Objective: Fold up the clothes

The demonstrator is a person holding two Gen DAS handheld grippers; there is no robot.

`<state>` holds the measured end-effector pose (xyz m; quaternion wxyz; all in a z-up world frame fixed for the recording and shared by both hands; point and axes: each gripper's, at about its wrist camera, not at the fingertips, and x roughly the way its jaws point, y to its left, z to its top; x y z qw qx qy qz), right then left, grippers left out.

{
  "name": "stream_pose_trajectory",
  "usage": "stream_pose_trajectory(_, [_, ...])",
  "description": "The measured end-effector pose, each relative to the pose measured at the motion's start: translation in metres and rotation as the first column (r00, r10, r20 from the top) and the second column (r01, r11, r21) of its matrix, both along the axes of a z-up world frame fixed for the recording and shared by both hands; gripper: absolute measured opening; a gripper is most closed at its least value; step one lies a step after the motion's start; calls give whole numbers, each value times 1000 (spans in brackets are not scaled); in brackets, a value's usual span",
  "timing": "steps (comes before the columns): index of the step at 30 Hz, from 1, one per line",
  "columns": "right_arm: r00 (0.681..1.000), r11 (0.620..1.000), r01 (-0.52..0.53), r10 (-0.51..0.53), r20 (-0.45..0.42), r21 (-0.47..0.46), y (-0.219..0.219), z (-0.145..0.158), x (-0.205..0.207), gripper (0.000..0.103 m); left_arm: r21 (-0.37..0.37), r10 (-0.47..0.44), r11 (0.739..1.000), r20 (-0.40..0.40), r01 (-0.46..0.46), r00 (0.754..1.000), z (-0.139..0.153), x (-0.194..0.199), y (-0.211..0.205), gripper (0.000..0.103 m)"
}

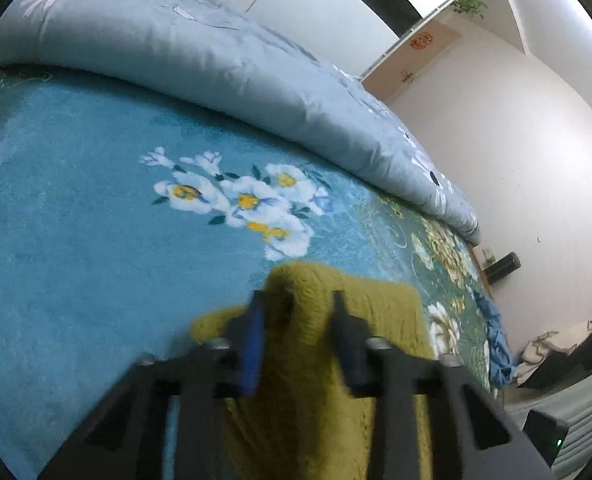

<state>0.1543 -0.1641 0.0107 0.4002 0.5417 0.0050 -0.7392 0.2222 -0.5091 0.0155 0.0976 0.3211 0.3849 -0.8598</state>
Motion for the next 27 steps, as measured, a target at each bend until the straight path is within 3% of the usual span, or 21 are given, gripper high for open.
stream_pose_trajectory(8, [1000,1000,23,-23,11,-14,8,-4,-2,69,-29,38,999,-26,-39,999,21,33,5,15])
stream_pose_trajectory(11, [999,999,29,-29,26,-24,10,-8,-3,69,-78,48,996,83,-42,995,3,25,4,17])
stream_pose_trajectory(14, [998,999,37,-35,45,-33,10,-12,-5,69,-66,65,996,91,-59,994,-7,20,-1,30])
stream_pose_trajectory(15, [998,998,40,-38,50,-37,10,-13,-5,69,-77,74,995,98,-67,992,-8,20,-2,46])
stream_pose_trajectory(17, [997,998,47,-45,61,-47,11,-15,-6,69,-119,99,989,117,-85,988,-7,20,-4,61])
stream_pose_trajectory(22, [991,993,81,-72,111,-86,13,-23,-8,70,-99,72,993,109,-61,991,-14,18,-13,69])
stream_pose_trajectory(27, [985,986,104,-83,151,-134,11,-25,-8,72,9,11,1000,98,-12,995,-31,5,-21,73])
